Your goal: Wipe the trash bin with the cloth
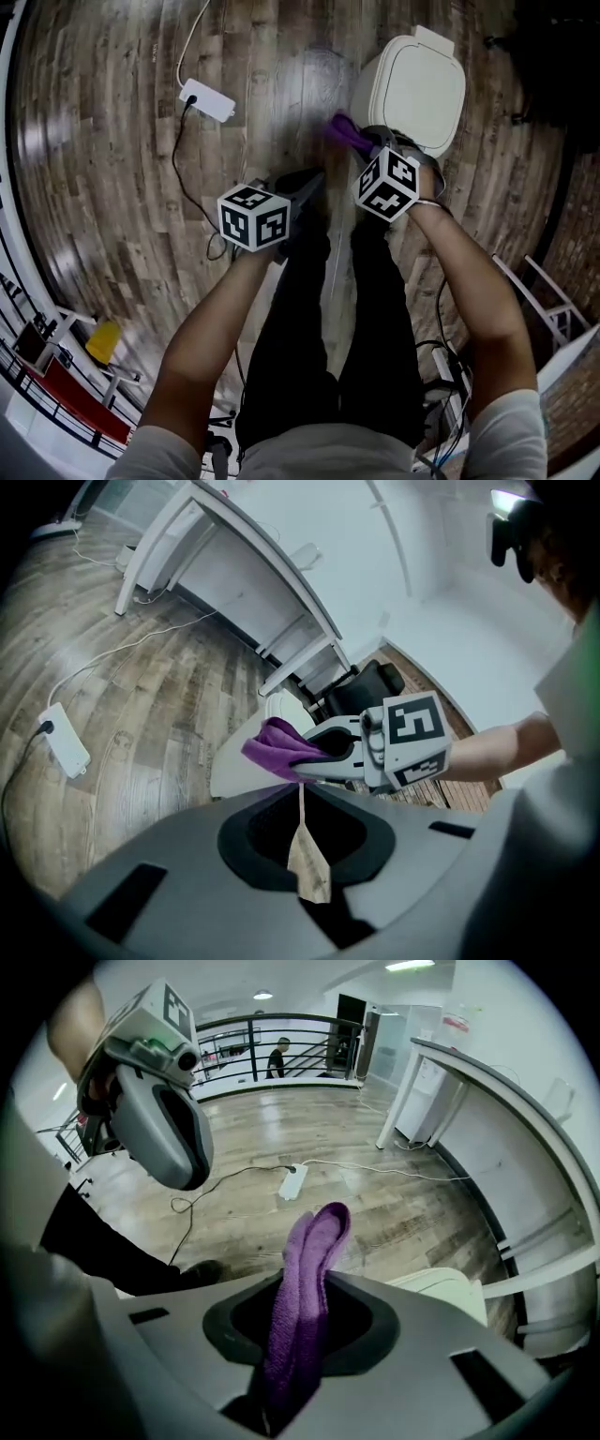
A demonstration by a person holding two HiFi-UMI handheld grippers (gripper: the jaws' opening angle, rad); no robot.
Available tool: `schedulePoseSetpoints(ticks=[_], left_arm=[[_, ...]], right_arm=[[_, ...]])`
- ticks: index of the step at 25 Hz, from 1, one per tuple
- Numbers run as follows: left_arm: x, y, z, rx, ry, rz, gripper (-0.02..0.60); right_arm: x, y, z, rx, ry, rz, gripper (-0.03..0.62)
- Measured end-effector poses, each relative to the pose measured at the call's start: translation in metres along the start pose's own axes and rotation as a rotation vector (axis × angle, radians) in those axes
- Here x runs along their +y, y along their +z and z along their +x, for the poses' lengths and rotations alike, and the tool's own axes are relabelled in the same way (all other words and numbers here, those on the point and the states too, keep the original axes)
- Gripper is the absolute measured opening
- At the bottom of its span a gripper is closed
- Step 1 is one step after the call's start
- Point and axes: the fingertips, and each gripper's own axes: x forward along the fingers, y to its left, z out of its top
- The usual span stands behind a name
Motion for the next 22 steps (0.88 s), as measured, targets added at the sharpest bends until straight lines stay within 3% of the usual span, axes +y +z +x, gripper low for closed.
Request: schedulePoseSetpoints(ticks=[8,17,22], left_arm=[[-0.003,0.037,0.002,-0.122,0.022,-0.039,0.015],[-0.004,0.05,0.031,-0.196,0.066,-0.086,0.015],[-0.009,0.052,0.057,-0.226,0.079,-0.106,0.015]], right_arm=[[-0.108,-0.014,-0.016,0.081,-0.035,-0.073,0.094],[-0.233,-0.028,-0.005,0.196,-0.109,-0.109,0.094],[-0.268,-0.04,0.011,0.275,-0.054,-0.121,0.094]])
